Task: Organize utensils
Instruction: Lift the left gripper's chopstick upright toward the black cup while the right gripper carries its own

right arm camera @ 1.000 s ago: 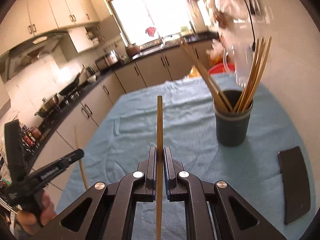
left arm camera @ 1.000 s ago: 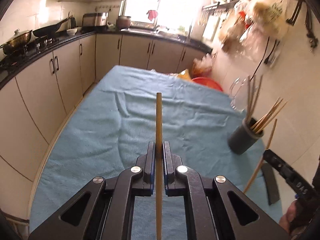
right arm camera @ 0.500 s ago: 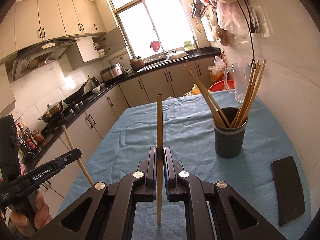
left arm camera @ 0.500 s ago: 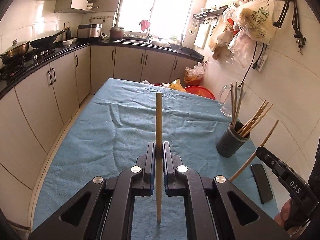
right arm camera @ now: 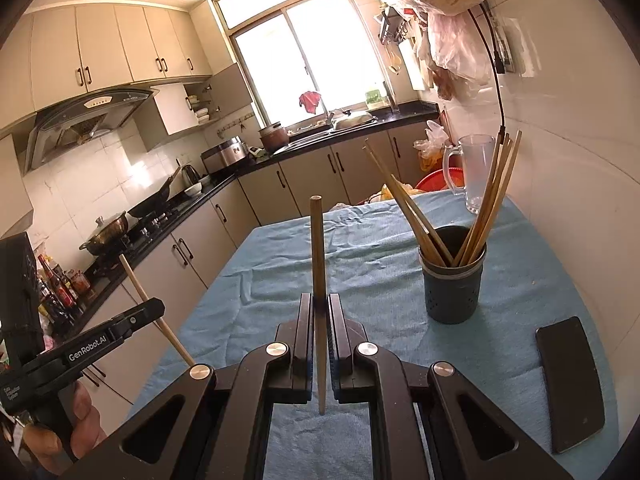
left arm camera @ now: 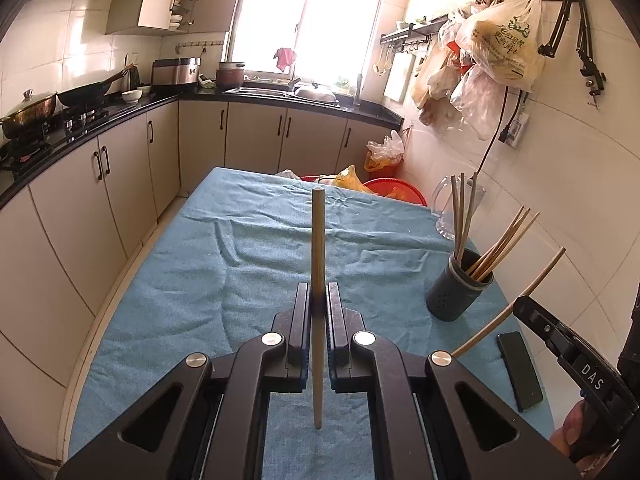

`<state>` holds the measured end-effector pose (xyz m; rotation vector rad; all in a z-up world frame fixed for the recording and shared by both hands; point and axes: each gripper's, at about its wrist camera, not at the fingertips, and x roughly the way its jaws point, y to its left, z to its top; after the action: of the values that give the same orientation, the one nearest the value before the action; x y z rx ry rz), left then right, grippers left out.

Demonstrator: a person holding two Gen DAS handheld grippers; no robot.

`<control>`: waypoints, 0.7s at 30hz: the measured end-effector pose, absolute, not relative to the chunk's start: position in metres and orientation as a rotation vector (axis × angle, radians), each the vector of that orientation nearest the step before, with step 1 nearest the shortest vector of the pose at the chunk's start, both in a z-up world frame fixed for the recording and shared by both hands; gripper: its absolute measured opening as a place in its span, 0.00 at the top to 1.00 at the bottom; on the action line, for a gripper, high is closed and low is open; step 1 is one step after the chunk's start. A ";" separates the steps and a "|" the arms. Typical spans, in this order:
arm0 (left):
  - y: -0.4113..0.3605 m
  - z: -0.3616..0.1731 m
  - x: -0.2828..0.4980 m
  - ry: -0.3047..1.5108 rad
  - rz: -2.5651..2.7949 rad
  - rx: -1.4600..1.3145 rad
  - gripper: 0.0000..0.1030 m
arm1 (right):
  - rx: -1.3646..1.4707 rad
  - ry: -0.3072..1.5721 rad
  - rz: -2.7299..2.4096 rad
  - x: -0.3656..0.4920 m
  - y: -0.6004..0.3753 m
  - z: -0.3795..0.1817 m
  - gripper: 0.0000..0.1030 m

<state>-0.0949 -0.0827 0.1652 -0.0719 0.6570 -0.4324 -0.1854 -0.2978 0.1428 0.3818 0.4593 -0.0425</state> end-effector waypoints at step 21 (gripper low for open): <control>-0.103 0.161 -0.097 0.667 -0.440 -0.019 0.94 | 0.414 0.451 -0.053 -0.193 -0.311 0.145 0.93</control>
<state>-0.0966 -0.1027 0.1611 -0.0194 0.6671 -0.4402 -0.1928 -0.3107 0.1447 0.4138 0.4513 -0.0532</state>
